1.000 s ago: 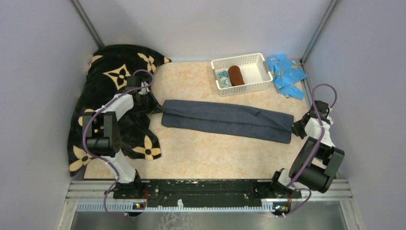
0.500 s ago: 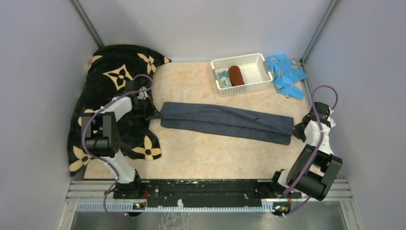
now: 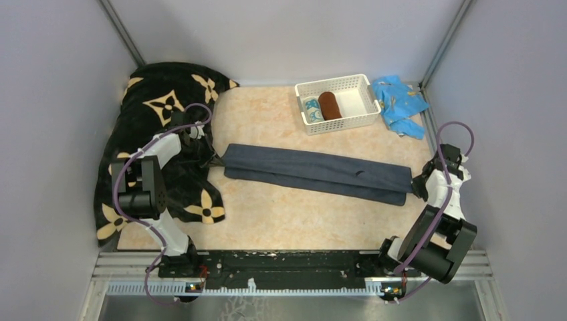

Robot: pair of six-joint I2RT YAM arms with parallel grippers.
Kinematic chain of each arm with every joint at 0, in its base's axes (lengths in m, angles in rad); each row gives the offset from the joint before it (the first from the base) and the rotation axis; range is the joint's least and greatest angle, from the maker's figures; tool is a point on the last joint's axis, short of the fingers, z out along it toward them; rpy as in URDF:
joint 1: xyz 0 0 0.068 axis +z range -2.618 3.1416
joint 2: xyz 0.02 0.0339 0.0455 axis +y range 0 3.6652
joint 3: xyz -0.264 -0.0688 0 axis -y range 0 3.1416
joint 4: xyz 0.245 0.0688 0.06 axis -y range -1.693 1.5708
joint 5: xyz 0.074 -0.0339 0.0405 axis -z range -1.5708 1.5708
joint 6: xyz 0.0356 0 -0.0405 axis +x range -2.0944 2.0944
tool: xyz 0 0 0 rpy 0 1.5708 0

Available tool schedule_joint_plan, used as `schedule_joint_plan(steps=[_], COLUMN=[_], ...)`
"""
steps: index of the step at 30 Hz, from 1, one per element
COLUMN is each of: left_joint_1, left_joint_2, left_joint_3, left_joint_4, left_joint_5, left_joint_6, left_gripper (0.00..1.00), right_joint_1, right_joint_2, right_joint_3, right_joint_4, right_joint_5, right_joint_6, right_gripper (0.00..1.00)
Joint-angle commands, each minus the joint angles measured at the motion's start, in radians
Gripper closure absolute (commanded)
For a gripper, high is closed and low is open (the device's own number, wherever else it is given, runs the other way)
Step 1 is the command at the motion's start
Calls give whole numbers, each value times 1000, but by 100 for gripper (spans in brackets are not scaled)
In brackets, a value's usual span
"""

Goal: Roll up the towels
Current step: Fold the towel at the center of the board.

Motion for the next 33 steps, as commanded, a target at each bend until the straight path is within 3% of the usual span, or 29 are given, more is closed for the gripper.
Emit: schedule_joint_plan(steps=[1,16,33], left_joint_1=[25,5,-15], left_joint_2=[-28,15,40], left_joint_3=[5,-85,-89], left_joint_4=[-43,-28,-37], left_joint_5=[-11,-59,-190], left_joint_6=[10,41,68], left_gripper=[92,89,88], right_joint_1=[-15,-24,-26], right_joint_2=[-55,-65,-21], right_joint_3=[29,-54,-99], right_joint_4=[-8,-23,-6], right_joint_5=[32,16,19], right_joint_6=[3,-22,-40], right_gripper=[100,100,100])
